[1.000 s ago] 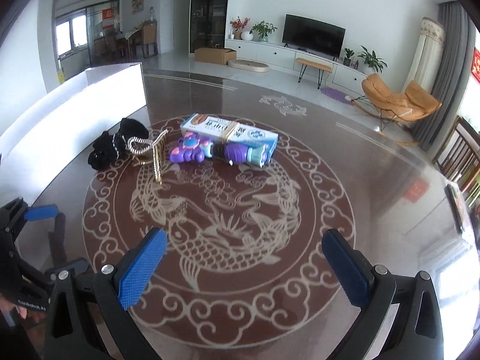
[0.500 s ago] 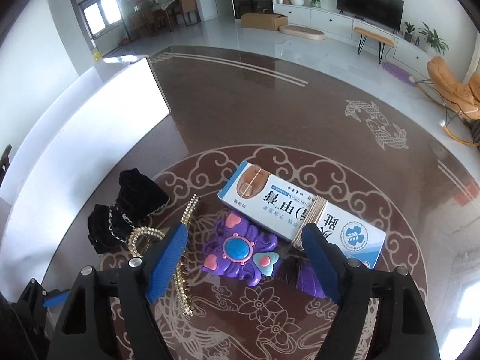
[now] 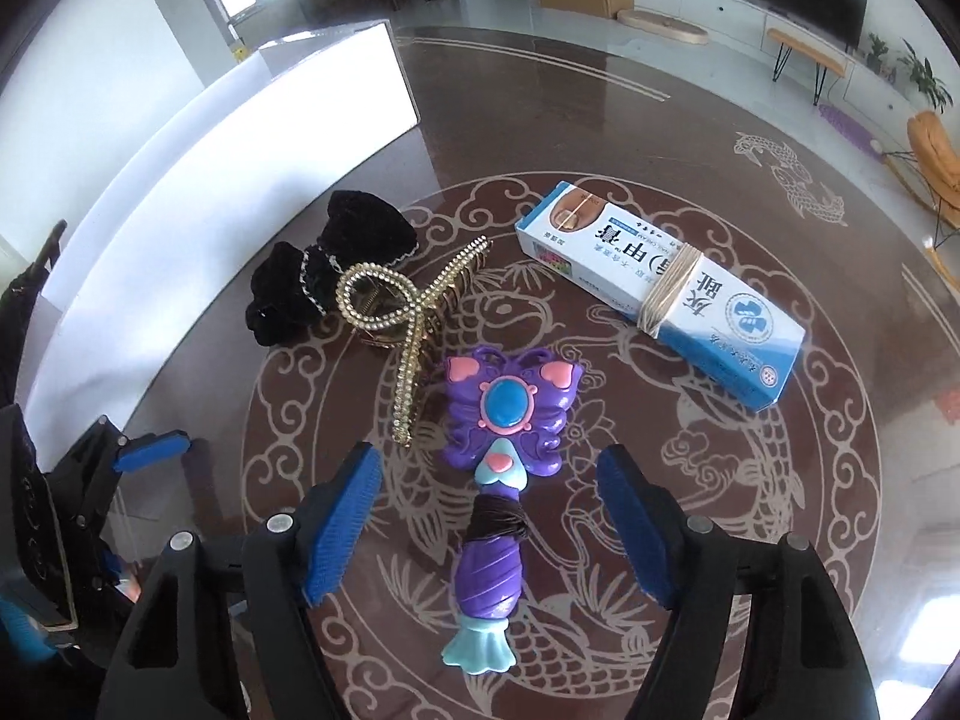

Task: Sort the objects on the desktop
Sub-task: 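Lower the right gripper onto the purple butterfly toy wand handle and close, then lift the purple toy wand with the right gripper off the table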

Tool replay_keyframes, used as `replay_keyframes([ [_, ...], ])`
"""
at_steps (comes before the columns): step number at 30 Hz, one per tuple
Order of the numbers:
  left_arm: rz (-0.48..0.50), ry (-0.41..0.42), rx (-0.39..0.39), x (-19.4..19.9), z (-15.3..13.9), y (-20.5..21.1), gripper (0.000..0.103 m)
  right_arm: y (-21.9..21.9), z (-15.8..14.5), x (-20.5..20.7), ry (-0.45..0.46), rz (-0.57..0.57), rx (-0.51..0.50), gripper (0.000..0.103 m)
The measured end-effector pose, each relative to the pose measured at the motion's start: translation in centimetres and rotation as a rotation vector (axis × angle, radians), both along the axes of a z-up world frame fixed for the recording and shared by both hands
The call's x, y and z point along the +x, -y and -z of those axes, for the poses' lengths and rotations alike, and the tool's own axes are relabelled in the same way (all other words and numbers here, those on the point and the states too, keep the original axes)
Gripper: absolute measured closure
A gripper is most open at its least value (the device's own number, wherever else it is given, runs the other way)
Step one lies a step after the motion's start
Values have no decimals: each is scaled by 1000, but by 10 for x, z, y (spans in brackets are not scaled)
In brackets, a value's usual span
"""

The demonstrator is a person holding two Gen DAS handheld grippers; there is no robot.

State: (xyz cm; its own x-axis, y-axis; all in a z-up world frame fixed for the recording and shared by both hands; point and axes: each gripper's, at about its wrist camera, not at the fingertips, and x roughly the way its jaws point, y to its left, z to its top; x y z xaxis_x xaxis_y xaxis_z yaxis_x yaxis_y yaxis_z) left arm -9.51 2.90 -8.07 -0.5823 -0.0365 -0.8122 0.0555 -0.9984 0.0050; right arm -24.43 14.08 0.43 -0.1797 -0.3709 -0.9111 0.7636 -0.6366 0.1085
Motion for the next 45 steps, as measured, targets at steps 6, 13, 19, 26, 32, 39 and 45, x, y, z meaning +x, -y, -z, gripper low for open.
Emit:
replay_keyframes([
  [6,0,-1,0,1,0,0,0,-4,17,15,-55,-24,53,27],
  [13,0,-1,0,1,0,0,0,-11,25,25,-104,-4,51,0],
  [19,0,-1,0,1,0,0,0,-19,27,32,-137,13,10,0],
  [26,0,-1,0,1,0,0,0,-16,28,31,-122,10,37,0],
  [32,0,-1,0,2,0,0,0,-33,15,38,-187,89,-38,62],
  [39,0,-1,0,2,-1,0,0,-65,17,49,-225,183,-53,79],
  [45,-1,0,0,2,-1,0,0,-111,15,86,-272,260,-33,79],
])
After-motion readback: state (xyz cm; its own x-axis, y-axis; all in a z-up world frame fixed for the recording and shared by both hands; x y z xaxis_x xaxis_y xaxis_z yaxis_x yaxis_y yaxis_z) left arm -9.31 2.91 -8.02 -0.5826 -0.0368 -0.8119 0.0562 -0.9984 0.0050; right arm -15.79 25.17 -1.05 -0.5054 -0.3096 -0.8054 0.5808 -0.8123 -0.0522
